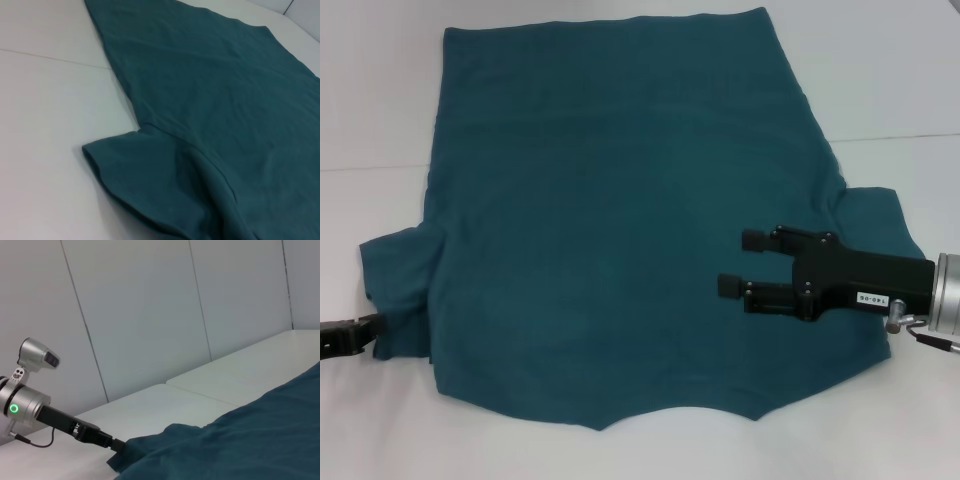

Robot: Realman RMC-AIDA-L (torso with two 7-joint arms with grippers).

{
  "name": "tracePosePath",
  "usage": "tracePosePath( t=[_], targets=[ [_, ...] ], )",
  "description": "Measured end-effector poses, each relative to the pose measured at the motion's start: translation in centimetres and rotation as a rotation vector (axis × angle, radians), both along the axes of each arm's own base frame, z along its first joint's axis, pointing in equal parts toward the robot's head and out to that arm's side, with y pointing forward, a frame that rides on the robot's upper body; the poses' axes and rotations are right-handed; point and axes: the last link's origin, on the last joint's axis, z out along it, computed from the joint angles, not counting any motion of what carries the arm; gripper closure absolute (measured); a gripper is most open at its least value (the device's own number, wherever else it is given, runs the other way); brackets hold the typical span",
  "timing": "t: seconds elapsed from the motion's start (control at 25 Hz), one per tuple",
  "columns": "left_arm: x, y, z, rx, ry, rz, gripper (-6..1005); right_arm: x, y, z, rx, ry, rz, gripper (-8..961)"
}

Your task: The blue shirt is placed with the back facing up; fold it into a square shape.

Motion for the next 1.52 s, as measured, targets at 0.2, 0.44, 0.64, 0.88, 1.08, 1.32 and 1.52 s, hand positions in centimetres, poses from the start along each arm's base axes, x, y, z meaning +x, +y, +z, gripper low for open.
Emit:
tracePosePath(
  t=[0.2, 0.44, 0.64, 0.88, 1.08, 1.32, 1.52],
  targets=[
    [0.1, 0.1, 0.0, 0.000, -0.001, -0.001, 943, 0.0, 0.0, 0.0, -0.001, 0.001, 0.000, 91],
    [0.1, 0.1, 0.0, 0.001, -0.003, -0.001, 980, 0.0, -0.1, 0.0, -0.001, 0.003, 0.001, 95],
    [1.3, 0.1, 0.2, -0.014, -0.056, -0.046, 998, 0.0, -0.1, 0.0, 0.000, 0.004, -0.002, 97],
    [3.3, 0.7, 1.8, 0.023, -0.115, -0.129, 999, 0.0, -0.1, 0.0, 0.000, 0.004, -0.002, 101],
    [4.0, 1.3, 3.7, 0.061, -0.091, -0.160, 999, 0.1, -0.1, 0.0, -0.001, 0.005, -0.003, 104],
    [3.9, 1.5, 5.1, 0.084, -0.059, -0.158, 998, 0.1, -0.1, 0.0, -0.004, 0.009, -0.007, 107],
    [4.4, 1.6, 6.0, 0.098, -0.043, -0.176, 993, 0.0, 0.0, 0.1, 0.002, 0.017, -0.007, 110]
  ],
)
